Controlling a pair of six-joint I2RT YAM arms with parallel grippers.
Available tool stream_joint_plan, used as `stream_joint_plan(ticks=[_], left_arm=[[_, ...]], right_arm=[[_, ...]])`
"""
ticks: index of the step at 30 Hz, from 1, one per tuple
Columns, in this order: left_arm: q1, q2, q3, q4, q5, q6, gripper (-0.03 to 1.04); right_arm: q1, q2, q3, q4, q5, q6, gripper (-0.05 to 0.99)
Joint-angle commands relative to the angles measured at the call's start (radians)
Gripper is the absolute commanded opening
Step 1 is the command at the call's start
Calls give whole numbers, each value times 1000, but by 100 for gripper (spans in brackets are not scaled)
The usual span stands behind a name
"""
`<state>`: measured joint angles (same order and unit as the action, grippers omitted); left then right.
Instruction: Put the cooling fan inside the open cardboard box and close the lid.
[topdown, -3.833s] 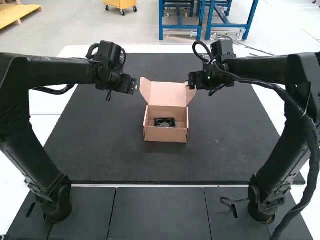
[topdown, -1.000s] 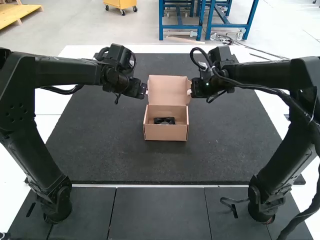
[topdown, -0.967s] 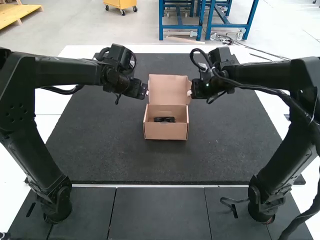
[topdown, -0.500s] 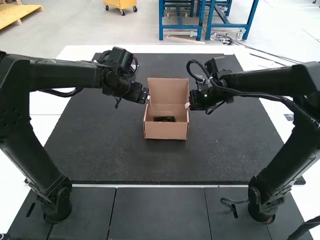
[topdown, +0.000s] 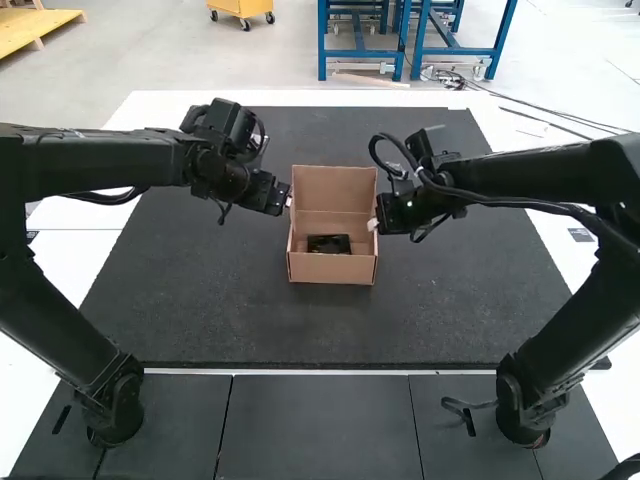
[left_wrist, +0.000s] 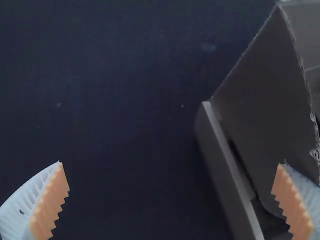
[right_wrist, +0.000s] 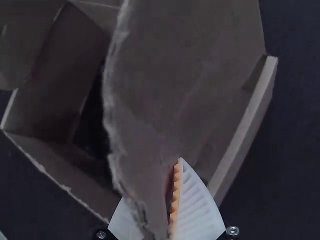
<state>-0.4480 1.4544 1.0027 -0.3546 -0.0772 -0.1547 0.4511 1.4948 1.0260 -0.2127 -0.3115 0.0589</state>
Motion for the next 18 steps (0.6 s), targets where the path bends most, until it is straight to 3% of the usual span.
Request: stream_joint_plan(ticks=[1,10,18], left_arm=[[-9,-35,-9,3,19,0,96],[-11,-54,-52,5,60,-2,96],[-38,-92,-87,-30,67,15,96]], right_arm=[[31,-11,-23,-5,-55,5,-2],[32,-11,-64,18,-32,5,-2],[38,-11,-69,4,-3,-5,-2]])
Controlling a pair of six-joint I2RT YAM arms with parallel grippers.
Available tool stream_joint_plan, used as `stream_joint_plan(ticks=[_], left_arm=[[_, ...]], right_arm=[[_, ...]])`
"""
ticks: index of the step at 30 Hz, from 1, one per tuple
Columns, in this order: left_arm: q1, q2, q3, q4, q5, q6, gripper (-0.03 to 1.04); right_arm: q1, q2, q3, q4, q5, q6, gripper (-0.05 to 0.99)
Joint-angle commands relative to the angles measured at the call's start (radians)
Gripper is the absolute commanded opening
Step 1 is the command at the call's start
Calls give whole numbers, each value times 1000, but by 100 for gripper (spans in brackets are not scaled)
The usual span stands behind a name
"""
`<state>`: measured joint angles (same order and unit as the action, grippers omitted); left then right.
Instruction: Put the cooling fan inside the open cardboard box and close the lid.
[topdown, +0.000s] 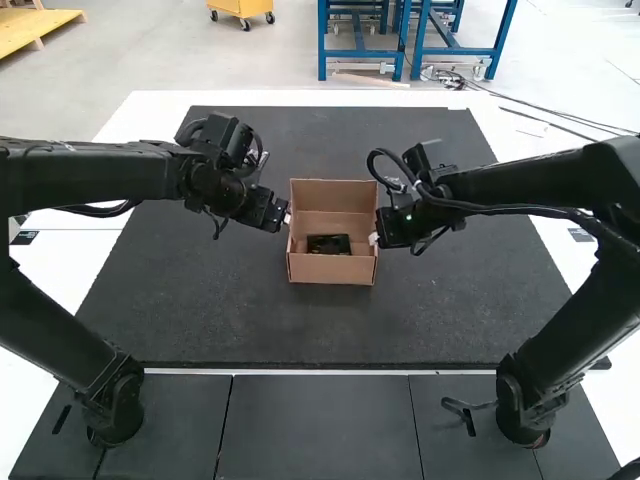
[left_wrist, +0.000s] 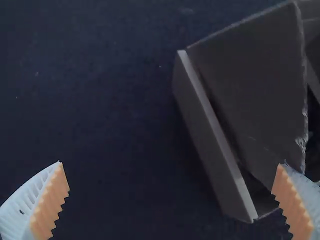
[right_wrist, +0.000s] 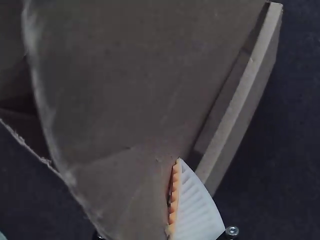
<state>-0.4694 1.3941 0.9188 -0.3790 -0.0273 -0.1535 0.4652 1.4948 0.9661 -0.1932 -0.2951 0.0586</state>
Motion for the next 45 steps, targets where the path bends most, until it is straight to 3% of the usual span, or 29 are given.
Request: stream_joint_plan(ticks=[1,4,6,10,18,23,26,31,35,38,45], left_arm=[[-20,-38,-6,-17,17,17,96],[-23,-47,-9,-44,17,35,96],[-21,-53,-9,-60,17,38,96],[-18,-69,-9,-78,17,40,96],[-15,-72,-3,-109,15,40,96],[-15,-84,3,-138,9,63,96],[-8,-89,-3,-149,-33,74,96],[55,-89,-21,-116,-195,114,96],[110,-89,-3,-55,-281,141,96],[127,-84,35,-23,-304,144,96],[140,-46,127,14,-304,144,96]], right_arm=[[24,-11,-9,-17,-13,-8,-2],[23,-13,5,-17,2,-9,5],[21,-13,25,-38,8,-9,24],[18,-13,68,-91,39,-13,46],[15,-13,125,-187,57,-54,57],[13,-15,160,-275,91,-92,62],[13,-22,178,-316,109,-117,66],[20,-82,181,-344,129,-201,85],[16,-150,195,-344,151,-247,87],[15,-197,204,-345,165,-270,88],[23,-326,200,-344,175,-275,88]])
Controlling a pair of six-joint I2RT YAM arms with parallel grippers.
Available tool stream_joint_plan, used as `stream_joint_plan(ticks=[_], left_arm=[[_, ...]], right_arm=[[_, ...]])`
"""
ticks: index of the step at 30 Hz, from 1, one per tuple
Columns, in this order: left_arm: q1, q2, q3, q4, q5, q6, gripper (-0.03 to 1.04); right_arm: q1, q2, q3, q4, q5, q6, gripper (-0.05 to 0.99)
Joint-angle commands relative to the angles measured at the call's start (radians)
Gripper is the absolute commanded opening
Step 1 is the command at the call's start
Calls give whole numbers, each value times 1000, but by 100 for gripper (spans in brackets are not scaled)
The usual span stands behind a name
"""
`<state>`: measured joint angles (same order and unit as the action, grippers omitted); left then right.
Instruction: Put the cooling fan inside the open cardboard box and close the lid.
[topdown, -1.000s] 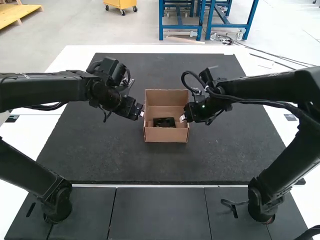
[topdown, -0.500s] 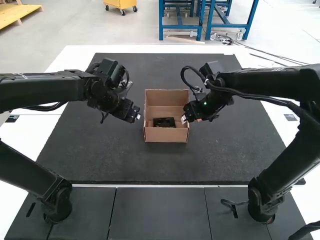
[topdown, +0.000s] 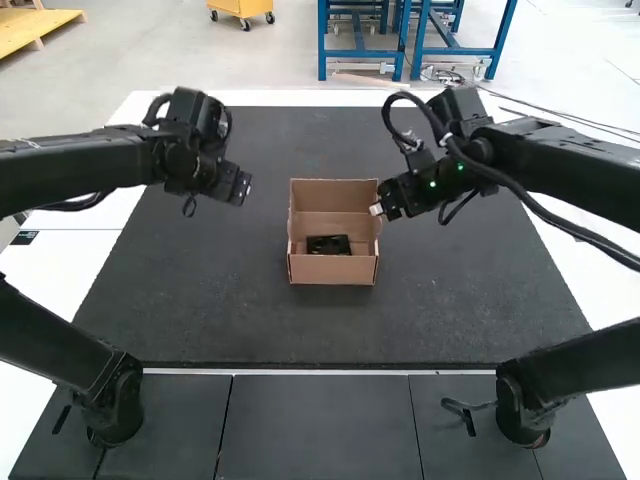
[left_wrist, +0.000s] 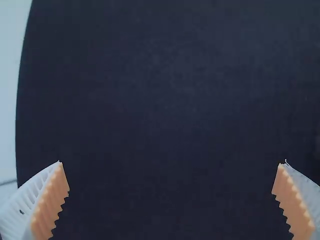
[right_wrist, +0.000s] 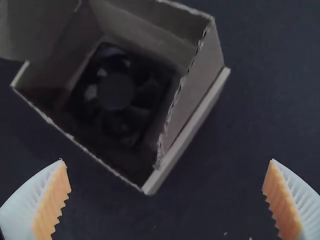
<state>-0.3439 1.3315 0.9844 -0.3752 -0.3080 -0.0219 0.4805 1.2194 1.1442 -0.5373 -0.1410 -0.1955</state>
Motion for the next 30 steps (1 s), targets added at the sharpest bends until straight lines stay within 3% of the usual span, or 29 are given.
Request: stream_joint_plan(ticks=[1,11,18,30], left_arm=[[16,26,77,12,-22,13,96],[6,118,201,2,1,7,96],[-44,169,263,1,30,2,96],[-132,245,339,2,84,-1,96]], right_arm=[[7,-66,22,-1,21,-21,88],[9,-201,-20,-79,27,-24,90],[9,-225,2,-158,17,-22,90],[9,-232,17,-176,11,19,91]])
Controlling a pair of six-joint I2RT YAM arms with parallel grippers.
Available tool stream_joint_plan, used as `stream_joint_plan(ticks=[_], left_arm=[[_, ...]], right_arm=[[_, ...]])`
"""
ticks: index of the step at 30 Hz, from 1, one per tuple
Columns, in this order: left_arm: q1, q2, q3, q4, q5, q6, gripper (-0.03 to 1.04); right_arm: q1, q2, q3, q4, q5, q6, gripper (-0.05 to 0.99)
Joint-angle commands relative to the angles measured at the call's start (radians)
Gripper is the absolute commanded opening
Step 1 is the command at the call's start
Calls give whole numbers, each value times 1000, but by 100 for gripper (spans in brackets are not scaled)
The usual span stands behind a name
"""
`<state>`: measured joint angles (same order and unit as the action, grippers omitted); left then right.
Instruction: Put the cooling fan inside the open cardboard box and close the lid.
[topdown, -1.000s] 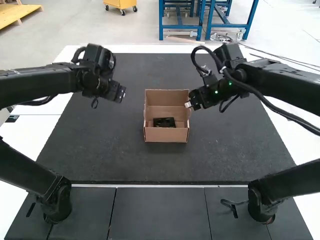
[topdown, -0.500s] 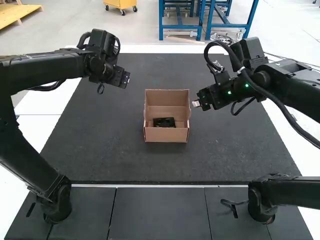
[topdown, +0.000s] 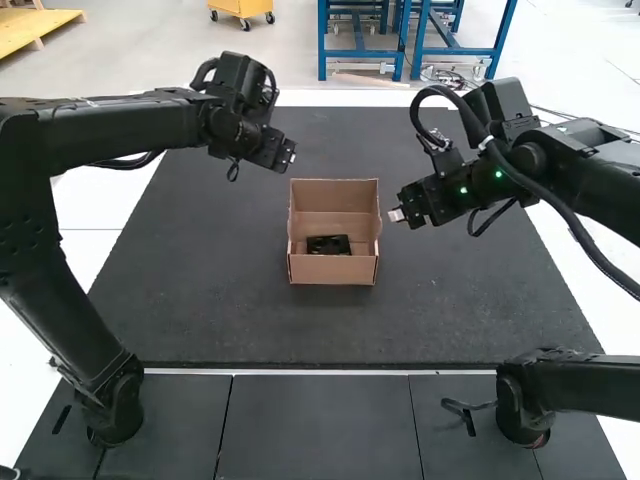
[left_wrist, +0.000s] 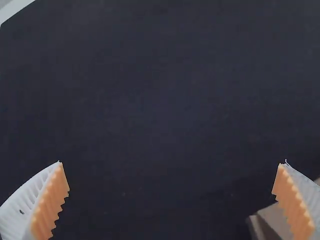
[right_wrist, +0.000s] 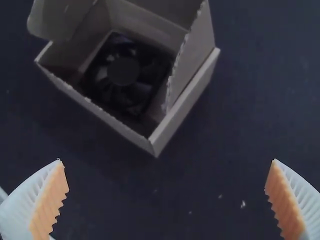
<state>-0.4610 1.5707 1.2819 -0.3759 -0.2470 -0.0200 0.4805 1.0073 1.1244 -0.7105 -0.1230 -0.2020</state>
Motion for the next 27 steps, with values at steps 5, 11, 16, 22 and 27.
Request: stream_joint_plan(ticks=[5,11,16,22,27], left_arm=[[-28,29,51,9,49,-8,96],[-56,46,56,8,95,-9,96],[-76,51,56,-18,129,-8,96],[-79,55,48,-46,155,-5,96],[-79,55,46,-93,178,-8,96]], right_arm=[[9,-19,37,-4,-7,39,91],[6,-19,37,-4,-7,46,91],[3,-19,37,-4,-7,46,91],[0,-19,37,-4,-7,47,91],[0,-19,37,-4,-7,47,91]])
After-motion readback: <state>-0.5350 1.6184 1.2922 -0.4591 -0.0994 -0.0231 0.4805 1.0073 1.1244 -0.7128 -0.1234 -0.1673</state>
